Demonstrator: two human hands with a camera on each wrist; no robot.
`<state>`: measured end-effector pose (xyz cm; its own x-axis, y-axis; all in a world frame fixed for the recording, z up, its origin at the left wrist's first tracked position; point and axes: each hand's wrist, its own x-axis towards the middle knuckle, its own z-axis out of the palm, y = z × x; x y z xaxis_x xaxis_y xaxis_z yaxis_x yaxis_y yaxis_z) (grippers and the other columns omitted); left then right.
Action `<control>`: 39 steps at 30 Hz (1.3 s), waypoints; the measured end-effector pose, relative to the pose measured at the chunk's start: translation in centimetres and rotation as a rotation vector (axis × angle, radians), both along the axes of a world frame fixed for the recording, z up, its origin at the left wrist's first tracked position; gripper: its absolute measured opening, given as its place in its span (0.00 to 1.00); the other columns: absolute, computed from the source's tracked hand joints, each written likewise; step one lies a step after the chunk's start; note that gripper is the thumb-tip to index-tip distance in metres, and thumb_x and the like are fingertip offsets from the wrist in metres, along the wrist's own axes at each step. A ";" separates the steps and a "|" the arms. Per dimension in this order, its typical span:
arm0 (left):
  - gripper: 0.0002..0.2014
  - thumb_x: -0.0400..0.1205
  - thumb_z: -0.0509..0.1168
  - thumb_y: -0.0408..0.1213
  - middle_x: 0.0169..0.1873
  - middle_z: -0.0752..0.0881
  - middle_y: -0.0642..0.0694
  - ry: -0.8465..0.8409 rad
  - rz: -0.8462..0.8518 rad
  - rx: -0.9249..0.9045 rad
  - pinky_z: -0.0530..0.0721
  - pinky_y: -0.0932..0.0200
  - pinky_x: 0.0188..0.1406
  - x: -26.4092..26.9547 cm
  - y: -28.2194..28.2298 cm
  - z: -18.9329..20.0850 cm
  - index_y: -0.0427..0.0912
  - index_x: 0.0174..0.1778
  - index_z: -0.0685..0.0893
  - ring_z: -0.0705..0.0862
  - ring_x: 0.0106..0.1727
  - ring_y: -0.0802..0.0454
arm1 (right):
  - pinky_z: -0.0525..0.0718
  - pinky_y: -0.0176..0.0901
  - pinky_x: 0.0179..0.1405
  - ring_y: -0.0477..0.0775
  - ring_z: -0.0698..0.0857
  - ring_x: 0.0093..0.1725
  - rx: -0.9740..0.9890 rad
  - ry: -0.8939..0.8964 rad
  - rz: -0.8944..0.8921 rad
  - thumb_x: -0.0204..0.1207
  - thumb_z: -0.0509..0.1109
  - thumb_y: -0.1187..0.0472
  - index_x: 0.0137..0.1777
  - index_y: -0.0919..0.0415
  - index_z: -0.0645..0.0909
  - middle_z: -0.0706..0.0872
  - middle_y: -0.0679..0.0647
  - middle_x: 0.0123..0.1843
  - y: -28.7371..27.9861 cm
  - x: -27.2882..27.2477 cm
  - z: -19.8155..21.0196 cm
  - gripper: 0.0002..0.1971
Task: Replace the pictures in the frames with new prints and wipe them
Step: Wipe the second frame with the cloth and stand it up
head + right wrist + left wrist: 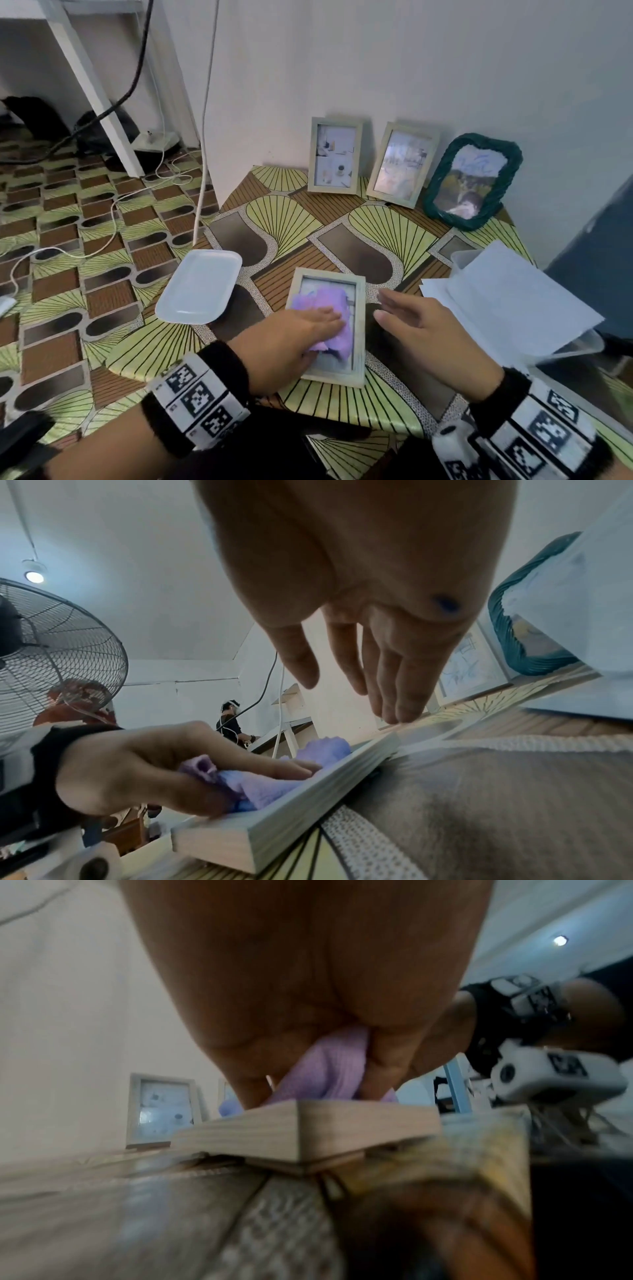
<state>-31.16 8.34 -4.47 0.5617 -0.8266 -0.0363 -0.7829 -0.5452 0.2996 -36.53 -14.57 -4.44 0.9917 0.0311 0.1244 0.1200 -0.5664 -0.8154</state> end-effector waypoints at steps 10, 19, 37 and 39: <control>0.30 0.87 0.49 0.61 0.83 0.51 0.66 0.247 0.035 -0.026 0.40 0.77 0.78 -0.2 2.0 1.0 0.57 0.85 0.56 0.45 0.80 0.79 | 0.83 0.32 0.62 0.28 0.85 0.56 -0.005 -0.072 -0.044 0.79 0.71 0.57 0.65 0.33 0.83 0.89 0.30 0.55 1.0 0.0 -0.2 0.19; 0.30 0.85 0.51 0.57 0.83 0.53 0.67 0.129 0.130 -0.019 0.44 0.76 0.79 3.1 6.5 0.9 0.59 0.84 0.55 0.47 0.81 0.76 | 0.66 0.47 0.77 0.54 0.66 0.80 -0.523 0.105 0.255 0.85 0.52 0.39 0.82 0.53 0.63 0.68 0.55 0.81 5.7 1.3 1.1 0.29; 0.47 0.80 0.46 0.72 0.80 0.24 0.57 0.136 0.103 0.310 0.25 0.74 0.71 3.1 3.3 -0.2 0.51 0.82 0.26 0.21 0.75 0.71 | 0.53 0.45 0.84 0.52 0.59 0.86 -0.707 -0.021 0.532 0.85 0.58 0.65 0.81 0.54 0.71 0.67 0.50 0.84 2.5 2.1 -0.2 0.24; 0.48 0.78 0.43 0.75 0.80 0.24 0.57 0.136 0.083 0.339 0.24 0.73 0.70 3.5 2.9 0.2 0.52 0.82 0.26 0.19 0.73 0.73 | 0.63 0.47 0.83 0.58 0.69 0.82 -0.728 -0.114 0.514 0.85 0.62 0.64 0.76 0.58 0.78 0.75 0.55 0.79 1.9 2.2 0.1 0.20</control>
<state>-27.66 11.26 -4.32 0.5974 -0.7067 -0.3790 -0.6973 -0.6912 0.1897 -34.33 -12.72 -4.34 0.8167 0.5770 -0.0030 0.5592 -0.7927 -0.2427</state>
